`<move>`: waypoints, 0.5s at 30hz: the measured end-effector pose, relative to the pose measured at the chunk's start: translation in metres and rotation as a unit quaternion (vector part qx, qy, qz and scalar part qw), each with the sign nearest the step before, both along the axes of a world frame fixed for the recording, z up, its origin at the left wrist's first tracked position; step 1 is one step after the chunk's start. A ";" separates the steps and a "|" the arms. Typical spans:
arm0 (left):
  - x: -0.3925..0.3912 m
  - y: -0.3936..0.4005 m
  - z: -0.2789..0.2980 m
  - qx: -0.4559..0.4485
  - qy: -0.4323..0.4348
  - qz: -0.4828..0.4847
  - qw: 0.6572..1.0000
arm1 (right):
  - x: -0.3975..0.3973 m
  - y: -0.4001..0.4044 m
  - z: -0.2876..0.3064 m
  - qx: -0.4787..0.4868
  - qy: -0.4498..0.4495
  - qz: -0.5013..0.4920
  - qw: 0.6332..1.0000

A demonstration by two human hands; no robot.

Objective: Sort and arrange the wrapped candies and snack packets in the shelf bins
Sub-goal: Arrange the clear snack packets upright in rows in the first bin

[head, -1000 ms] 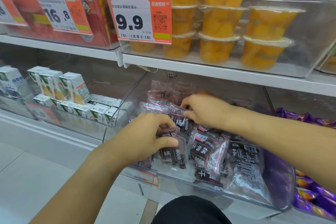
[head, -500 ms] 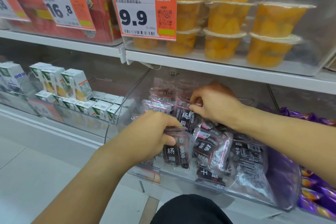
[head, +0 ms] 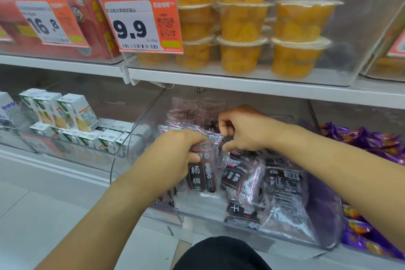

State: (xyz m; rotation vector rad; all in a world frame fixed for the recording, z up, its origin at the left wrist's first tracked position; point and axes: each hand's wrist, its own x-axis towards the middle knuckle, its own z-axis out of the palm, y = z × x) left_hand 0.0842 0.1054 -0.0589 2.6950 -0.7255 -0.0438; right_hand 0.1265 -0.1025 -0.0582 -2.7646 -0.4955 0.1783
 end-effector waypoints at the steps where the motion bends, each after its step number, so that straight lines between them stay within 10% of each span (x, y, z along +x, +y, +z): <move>1: 0.006 -0.005 -0.002 0.014 -0.014 -0.013 1.000 | 0.001 -0.001 0.000 -0.003 -0.002 0.000 1.000; 8: 0.023 -0.027 -0.008 0.254 -0.170 -0.082 0.948 | 0.006 -0.008 -0.001 -0.013 -0.006 0.003 1.000; 15: 0.008 -0.004 -0.005 0.176 -0.178 -0.105 0.962 | 0.006 -0.012 0.001 0.005 0.014 0.007 1.000</move>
